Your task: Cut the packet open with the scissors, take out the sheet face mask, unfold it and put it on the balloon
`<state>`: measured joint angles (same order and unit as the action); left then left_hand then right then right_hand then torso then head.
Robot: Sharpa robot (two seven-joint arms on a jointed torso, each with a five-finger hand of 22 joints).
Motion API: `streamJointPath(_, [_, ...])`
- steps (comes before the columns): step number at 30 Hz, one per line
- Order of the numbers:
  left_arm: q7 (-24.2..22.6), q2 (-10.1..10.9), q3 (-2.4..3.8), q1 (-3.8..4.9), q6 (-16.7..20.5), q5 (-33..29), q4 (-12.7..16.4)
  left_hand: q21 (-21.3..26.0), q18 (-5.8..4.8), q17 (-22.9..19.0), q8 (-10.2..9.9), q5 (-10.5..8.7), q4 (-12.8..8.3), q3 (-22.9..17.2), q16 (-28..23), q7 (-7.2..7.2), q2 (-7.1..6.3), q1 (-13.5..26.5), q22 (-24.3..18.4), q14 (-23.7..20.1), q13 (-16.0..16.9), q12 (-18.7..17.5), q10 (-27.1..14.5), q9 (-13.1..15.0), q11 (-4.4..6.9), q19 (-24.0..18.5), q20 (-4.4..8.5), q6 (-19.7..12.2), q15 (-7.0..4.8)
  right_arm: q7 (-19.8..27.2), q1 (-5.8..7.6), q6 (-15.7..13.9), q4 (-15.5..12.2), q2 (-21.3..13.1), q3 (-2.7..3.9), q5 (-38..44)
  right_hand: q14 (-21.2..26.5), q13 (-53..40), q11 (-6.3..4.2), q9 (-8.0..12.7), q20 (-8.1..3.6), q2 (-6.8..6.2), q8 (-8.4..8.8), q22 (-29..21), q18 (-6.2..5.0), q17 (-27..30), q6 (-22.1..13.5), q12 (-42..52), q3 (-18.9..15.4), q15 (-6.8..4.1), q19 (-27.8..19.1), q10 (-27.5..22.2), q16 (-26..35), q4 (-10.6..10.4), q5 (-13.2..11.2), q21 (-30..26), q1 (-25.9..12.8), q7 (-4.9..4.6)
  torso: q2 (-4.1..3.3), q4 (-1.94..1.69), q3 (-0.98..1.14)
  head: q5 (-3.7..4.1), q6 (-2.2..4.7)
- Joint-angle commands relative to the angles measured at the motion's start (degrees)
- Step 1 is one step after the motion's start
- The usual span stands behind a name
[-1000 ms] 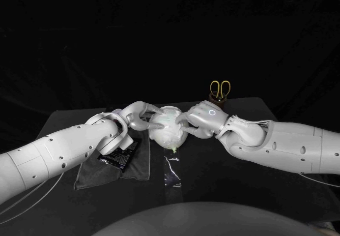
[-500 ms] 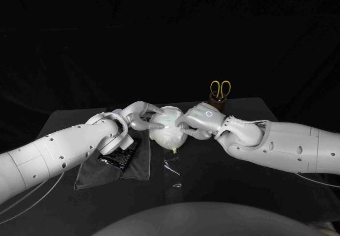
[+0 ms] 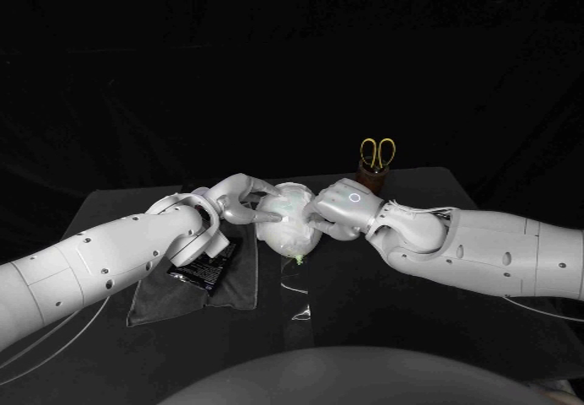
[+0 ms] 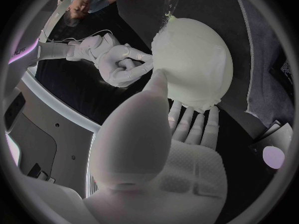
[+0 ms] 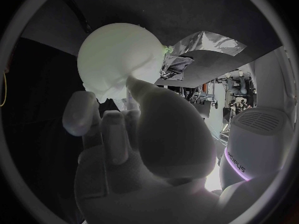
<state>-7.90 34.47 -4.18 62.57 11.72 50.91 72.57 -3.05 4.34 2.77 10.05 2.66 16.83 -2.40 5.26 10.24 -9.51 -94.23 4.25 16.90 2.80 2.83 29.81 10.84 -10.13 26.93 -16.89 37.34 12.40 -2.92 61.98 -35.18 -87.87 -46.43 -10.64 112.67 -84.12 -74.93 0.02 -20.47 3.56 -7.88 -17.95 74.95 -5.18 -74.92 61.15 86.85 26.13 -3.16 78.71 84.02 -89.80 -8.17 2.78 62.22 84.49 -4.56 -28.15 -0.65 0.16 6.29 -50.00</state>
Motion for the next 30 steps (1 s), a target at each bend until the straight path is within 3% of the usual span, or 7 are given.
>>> streamJointPath(1, [0.1,-0.1,-0.06,-0.04,-1.1,-0.2,0.1,-0.1,-0.83,0.0,0.1,0.11,-0.1,-0.3,-0.2,1.78,0.61,0.0,-0.1,0.1,-0.1,-0.2,-0.4,0.1,0.06,-0.4,0.09,0.2,-0.18,-1.4,-0.19,0.3,0.1,0.1,-0.04,2.0,-5.9,-12.8,0.15,-0.5,-0.05,0.88,-0.76,8.5,0.30,-15.1,0.8,0.4,0.1,0.41,0.7,3.7,-0.2,-0.5,0.0,0.6,-0.3,0.31,-0.02,-0.04,0.02,-0.01,0.00])
streamJointPath(8, [0.2,-0.1,-0.06,-0.03,-1.2,-0.2,0.1,-0.1,-0.83,0.0,0.1,0.11,-0.1,-0.3,-0.2,1.78,0.61,0.0,-0.1,0.1,-0.1,-0.2,-0.4,0.1,0.06,-0.4,0.09,0.2,-0.18,-1.6,-0.26,-0.2,-0.2,-0.1,-0.03,2.8,-5.9,-13.1,-0.52,-1.4,-0.27,2.06,-2.08,8.7,0.34,-15.1,1.3,0.8,0.5,-0.03,1.0,4.1,-0.2,-0.9,0.0,1.2,-0.4,0.93,0.01,0.03,0.01,-0.05,0.00])
streamJointPath(20, [0.2,0.0,-0.06,-0.03,-1.1,-0.2,0.1,-0.1,-0.83,0.1,0.1,0.11,-0.1,-0.4,-0.3,1.81,0.72,0.0,-0.1,0.2,-0.1,-0.2,-0.4,0.1,0.03,-0.4,0.09,0.2,-0.20,-1.5,-0.28,-2.5,-2.5,-2.7,-0.02,3.1,-5.9,-13.4,-0.85,-2.6,-0.53,1.62,-3.49,8.9,0.51,-15.1,1.7,1.2,0.9,-0.30,1.4,4.4,-0.2,-1.3,0.0,2.2,-1.2,1.27,0.02,0.05,0.01,-0.06,0.00])
streamJointPath(30, [0.2,-0.1,-0.07,-0.03,-1.1,-0.2,0.1,-0.1,-0.83,0.1,0.1,0.11,-0.1,-0.4,-0.3,1.81,0.73,0.0,-0.1,0.2,-0.1,-0.2,-0.4,0.1,0.03,-0.4,0.09,0.3,-0.20,-1.1,-0.27,-0.9,-3.7,-5.2,-0.02,2.6,-5.9,-13.5,-0.95,-2.8,-0.59,1.56,-3.77,9.0,0.59,-15.1,1.7,1.4,1.0,-0.38,1.6,4.5,-0.2,-1.4,0.0,2.6,-1.4,1.35,0.07,0.06,-0.02,0.07,0.00])
